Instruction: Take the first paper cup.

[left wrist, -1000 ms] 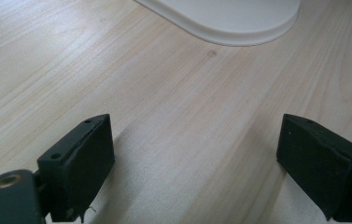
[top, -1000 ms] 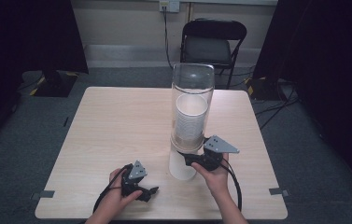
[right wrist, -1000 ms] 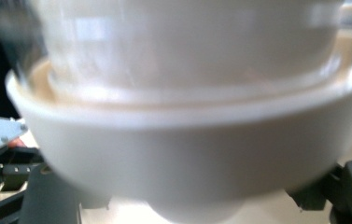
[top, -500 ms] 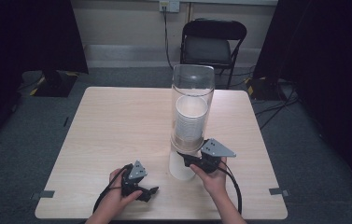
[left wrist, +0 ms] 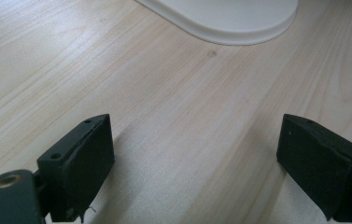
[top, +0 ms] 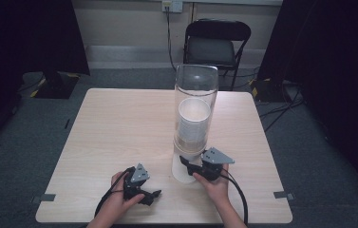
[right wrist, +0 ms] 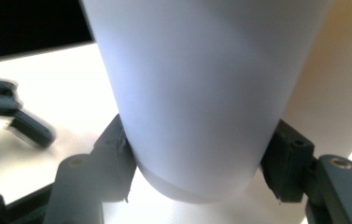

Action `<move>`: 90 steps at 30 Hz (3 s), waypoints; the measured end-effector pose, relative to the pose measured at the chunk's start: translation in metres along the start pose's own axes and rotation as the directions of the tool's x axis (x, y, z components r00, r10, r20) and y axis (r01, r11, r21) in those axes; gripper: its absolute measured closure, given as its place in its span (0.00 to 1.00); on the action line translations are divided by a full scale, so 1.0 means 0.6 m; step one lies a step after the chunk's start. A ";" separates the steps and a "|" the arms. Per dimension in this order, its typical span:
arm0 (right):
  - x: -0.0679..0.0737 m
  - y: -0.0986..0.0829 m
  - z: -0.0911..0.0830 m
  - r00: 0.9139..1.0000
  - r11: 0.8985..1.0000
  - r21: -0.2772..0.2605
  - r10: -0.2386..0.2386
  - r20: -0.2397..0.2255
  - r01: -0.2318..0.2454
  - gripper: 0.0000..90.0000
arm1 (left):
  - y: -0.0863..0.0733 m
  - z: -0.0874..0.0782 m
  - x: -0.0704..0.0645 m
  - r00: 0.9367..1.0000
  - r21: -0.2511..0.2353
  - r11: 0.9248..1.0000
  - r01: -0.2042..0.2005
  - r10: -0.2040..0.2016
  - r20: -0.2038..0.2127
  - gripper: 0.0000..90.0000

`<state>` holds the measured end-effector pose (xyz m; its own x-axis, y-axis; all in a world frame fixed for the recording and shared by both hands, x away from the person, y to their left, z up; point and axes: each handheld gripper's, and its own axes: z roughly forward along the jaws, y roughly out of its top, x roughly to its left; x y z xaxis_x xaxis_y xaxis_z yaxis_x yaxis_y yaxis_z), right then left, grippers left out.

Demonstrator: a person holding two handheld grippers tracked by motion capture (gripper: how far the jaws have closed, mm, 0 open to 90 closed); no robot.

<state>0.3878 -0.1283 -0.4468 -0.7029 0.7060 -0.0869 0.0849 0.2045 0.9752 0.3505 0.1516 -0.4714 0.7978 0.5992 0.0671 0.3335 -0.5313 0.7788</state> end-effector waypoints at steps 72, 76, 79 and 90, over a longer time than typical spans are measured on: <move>-0.035 -0.038 -0.116 0.978 0.912 0.354 -0.190 -0.086 0.208 0.39 | -0.002 -0.002 -0.001 1.000 0.001 1.000 -0.003 0.003 0.003 0.12; -0.024 -0.040 -0.113 0.974 0.908 0.356 -0.196 -0.110 0.223 0.39 | -0.006 -0.010 0.005 1.000 -0.013 1.000 0.008 -0.008 0.028 0.19; -0.019 -0.039 -0.111 0.971 0.905 0.353 -0.205 -0.125 0.237 0.39 | 0.001 -0.023 0.012 0.995 -0.073 0.994 0.086 -0.081 0.062 0.23; 0.026 -0.029 -0.087 0.939 0.899 0.315 -0.229 -0.255 0.305 0.39 | 0.072 -0.086 0.009 0.967 -0.263 0.940 0.216 -0.168 0.192 0.34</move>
<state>0.3383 -0.1563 -0.4547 -0.8598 0.4436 -0.2531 0.0845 0.6124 0.7860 0.3432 0.1628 -0.4053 0.8116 0.5540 -0.1856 0.3537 -0.2130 0.9108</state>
